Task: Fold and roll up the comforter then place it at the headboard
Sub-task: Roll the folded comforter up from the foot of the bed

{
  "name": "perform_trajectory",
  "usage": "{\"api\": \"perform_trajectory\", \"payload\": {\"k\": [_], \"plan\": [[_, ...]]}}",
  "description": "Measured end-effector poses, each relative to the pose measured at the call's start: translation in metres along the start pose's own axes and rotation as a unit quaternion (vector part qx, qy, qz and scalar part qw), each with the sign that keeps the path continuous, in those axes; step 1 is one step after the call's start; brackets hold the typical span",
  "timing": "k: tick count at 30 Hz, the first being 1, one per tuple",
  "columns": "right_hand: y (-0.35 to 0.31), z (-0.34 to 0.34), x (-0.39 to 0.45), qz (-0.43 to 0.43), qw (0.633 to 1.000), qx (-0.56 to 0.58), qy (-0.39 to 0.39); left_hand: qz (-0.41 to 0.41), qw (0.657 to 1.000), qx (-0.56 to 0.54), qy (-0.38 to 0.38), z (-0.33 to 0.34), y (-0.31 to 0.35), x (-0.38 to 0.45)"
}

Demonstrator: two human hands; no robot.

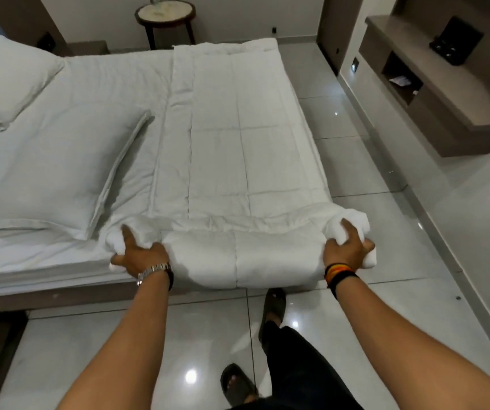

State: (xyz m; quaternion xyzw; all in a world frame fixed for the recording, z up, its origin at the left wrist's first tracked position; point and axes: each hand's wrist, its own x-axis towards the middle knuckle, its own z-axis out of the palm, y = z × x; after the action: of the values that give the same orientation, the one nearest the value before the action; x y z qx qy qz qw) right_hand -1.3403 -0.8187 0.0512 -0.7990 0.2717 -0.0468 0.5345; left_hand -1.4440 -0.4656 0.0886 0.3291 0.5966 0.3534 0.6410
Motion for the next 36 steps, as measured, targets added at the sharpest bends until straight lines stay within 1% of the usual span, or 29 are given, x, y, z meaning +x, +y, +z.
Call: {"api": "perform_trajectory", "payload": {"k": [2, 4, 7, 8, 9, 11, 13, 15, 16, 18, 19, 21, 22, 23, 24, 27, 29, 31, 32, 33, 36], "plan": [[-0.035, 0.016, 0.026, -0.018, 1.000, 0.011, 0.003, 0.014, 1.000, 0.005, -0.008, 0.036, 0.019, 0.001], [-0.067, 0.036, 0.054, -0.020, 1.000, 0.023, 0.000, 0.021, 1.000, -0.002, 0.003, 0.076, 0.031, 0.012], [-0.116, 0.075, 0.096, -0.009, 0.999, 0.045, 0.020, 0.022, 0.999, 0.047, 0.001, 0.130, 0.047, 0.032], [-0.132, 0.092, 0.113, -0.005, 0.999, 0.043, 0.022, 0.036, 0.996, 0.084, -0.010, 0.150, 0.052, 0.042], [-0.148, 0.111, 0.130, 0.001, 0.999, 0.042, 0.018, 0.067, 0.989, 0.133, -0.022, 0.170, 0.057, 0.054], [-0.174, 0.145, 0.169, 0.005, 0.999, 0.040, -0.002, 0.105, 0.972, 0.206, -0.045, 0.216, 0.065, 0.076], [-0.195, 0.177, 0.211, -0.004, 0.999, 0.040, -0.029, 0.139, 0.965, 0.204, -0.086, 0.263, 0.071, 0.096], [-0.198, 0.203, 0.242, -0.046, 0.996, 0.046, -0.062, 0.192, 0.949, 0.212, -0.133, 0.294, 0.062, 0.110], [-0.190, 0.217, 0.253, -0.079, 0.993, 0.025, -0.079, 0.221, 0.930, 0.250, -0.155, 0.305, 0.049, 0.115], [-0.160, 0.240, 0.266, -0.152, 0.977, -0.095, -0.119, 0.277, 0.872, 0.351, -0.201, 0.314, 0.007, 0.126], [-0.139, 0.250, 0.268, -0.172, 0.960, -0.164, -0.148, 0.289, 0.835, 0.413, -0.219, 0.313, -0.017, 0.128], [-0.098, 0.266, 0.274, -0.164, 0.916, -0.293, -0.222, 0.290, 0.741, 0.556, -0.241, 0.309, -0.064, 0.135], [-0.081, 0.274, 0.279, -0.156, 0.892, -0.344, -0.248, 0.282, 0.694, 0.617, -0.242, 0.306, -0.085, 0.141], [-0.069, 0.279, 0.284, -0.158, 0.872, -0.383, -0.259, 0.280, 0.658, 0.658, -0.237, 0.301, -0.099, 0.146], [-0.059, 0.286, 0.292, -0.162, 0.858, -0.411, -0.262, 0.280, 0.638, 0.678, -0.232, 0.298, -0.112, 0.154], [-0.048, 0.299, 0.313, -0.175, 0.829, -0.463, -0.261, 0.286, 0.612, 0.701, -0.227, 0.296, -0.136, 0.170], [-0.048, 0.295, 0.310, -0.181, 0.836, -0.451, -0.255, 0.289, 0.620, 0.693, -0.229, 0.292, -0.136, 0.166], [-0.049, 0.278, 0.292, -0.182, 0.867, -0.408, -0.222, 0.305, 0.642, 0.673, -0.205, 0.280, -0.128, 0.156], [-0.048, 0.267, 0.280, -0.176, 0.883, -0.388, -0.195, 0.307, 0.661, 0.660, -0.183, 0.271, -0.122, 0.152], [-0.044, 0.253, 0.267, -0.159, 0.899, -0.372, -0.165, 0.295, 0.693, 0.639, -0.157, 0.260, -0.118, 0.149], [-0.021, 0.220, 0.222, -0.062, 0.938, -0.330, -0.090, 0.190, 0.829, 0.524, -0.049, 0.223, -0.109, 0.153]]}}
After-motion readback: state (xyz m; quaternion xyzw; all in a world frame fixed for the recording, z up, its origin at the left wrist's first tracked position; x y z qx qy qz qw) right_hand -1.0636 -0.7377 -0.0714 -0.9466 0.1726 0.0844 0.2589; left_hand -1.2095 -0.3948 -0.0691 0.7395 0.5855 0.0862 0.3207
